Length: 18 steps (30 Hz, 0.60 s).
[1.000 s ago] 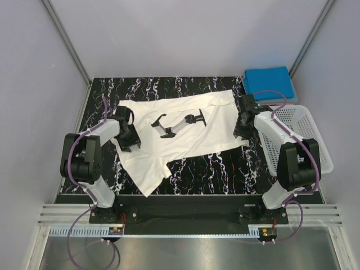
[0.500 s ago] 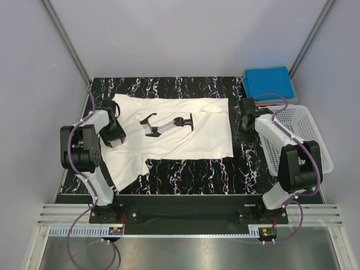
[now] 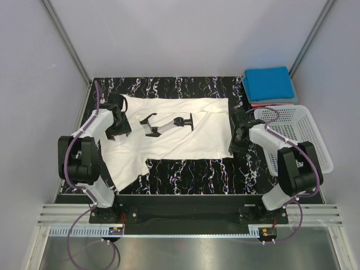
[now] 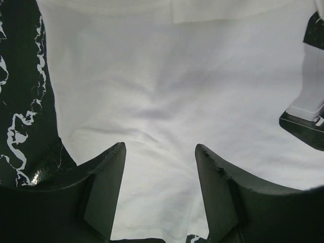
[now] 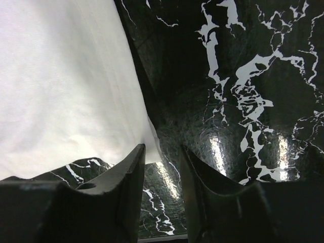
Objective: Fold and stack the t-shirts
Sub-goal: Flatten the tshirt out
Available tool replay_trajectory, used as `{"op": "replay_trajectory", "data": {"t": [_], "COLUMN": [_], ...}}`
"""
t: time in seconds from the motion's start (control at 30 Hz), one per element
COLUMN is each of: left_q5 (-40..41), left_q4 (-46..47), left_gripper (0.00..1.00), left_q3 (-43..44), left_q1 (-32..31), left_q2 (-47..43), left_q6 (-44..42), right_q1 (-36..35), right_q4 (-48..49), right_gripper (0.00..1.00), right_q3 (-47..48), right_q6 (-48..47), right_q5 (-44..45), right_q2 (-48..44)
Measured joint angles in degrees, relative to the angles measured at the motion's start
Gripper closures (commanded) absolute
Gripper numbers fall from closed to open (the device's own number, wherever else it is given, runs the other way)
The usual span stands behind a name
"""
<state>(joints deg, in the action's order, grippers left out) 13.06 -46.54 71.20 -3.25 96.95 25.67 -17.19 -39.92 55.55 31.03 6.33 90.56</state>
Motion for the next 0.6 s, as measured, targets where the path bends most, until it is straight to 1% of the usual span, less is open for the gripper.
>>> {"op": "replay_trajectory", "data": {"t": [0.17,0.23,0.37,0.4,0.47,0.5,0.6], "left_q5": [-0.46,-0.42,0.26,0.59,1.36,1.9,3.91], "left_q4": [2.25,2.05,1.49,1.4,1.33,1.25,0.74], "left_gripper": [0.37,0.37,0.36,0.36,0.36,0.36,0.35], "left_q3": [-6.93,-9.55,-9.38,-9.38,-9.35,-9.35,-9.29], "left_q1": [0.26,0.26,0.26,0.26,0.07,0.0,-0.13], "left_q2": [0.74,2.27,2.93,2.93,2.93,2.91,2.91], "left_q6": [1.51,2.08,3.19,3.32,3.37,3.34,3.32], "right_q1": [-0.37,-0.44,-0.46,-0.5,-0.55,-0.61,-0.81], "right_q4": [2.97,3.85,4.85,5.16,5.77,6.01,5.77], "right_gripper": [0.61,0.63,0.7,0.81,0.95,1.0,1.0], "right_q3": [-2.54,-3.74,-4.46,-4.46,-4.46,-4.46,-4.35], "right_q6": [0.92,1.05,1.38,1.4,1.51,1.66,2.08], "right_q5": [0.07,0.17,0.0,-0.02,-0.11,0.02,0.66], "right_q2": [0.2,0.37,1.16,1.2,1.27,1.36,1.42]}}
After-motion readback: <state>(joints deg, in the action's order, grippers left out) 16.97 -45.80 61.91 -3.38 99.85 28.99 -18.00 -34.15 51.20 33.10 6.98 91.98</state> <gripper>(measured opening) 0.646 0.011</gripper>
